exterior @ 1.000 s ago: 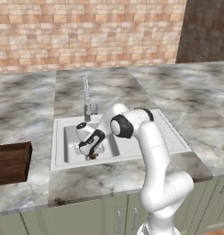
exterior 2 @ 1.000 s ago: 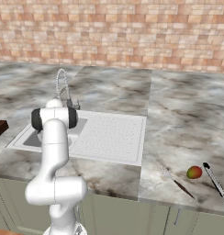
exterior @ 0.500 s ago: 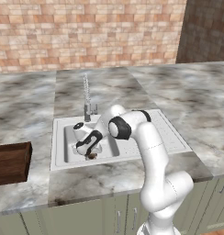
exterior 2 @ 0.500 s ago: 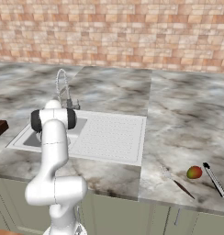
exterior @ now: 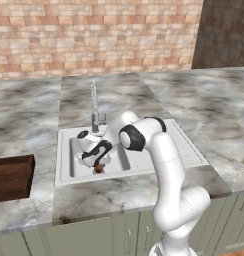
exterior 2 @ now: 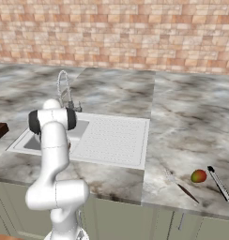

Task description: Pick up all produce items and place them in the sink. Turn on the sink faucet to wash them. Then turn the sink off and put them in the tray.

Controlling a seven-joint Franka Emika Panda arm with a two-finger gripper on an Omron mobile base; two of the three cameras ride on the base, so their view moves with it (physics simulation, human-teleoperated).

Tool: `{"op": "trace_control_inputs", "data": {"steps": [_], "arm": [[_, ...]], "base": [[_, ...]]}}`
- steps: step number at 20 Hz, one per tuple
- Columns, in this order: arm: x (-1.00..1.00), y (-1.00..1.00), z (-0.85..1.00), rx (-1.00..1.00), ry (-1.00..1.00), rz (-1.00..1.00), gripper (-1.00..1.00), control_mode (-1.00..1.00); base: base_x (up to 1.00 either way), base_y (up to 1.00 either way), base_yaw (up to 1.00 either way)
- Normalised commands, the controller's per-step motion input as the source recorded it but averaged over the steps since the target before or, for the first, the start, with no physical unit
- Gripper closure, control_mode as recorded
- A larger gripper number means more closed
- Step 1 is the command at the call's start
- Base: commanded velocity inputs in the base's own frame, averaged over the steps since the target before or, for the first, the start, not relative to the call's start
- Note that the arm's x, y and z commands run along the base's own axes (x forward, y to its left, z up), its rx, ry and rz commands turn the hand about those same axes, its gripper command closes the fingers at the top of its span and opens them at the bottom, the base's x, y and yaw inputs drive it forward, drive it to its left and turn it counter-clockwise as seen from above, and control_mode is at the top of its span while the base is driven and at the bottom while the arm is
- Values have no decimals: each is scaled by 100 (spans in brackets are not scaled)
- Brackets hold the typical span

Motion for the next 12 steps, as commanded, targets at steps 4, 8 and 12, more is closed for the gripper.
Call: {"op": "trace_control_inputs", "data": {"steps": [4,8,12], "arm": [[-14,0,48,-4,-5,-3,-100,-100],[-25,5,66,-2,-5,-7,-100,-100],[-36,16,66,0,-6,-10,-100,-100]], "base": [[0,0,0],[0,0,0],[0,0,0]]}}
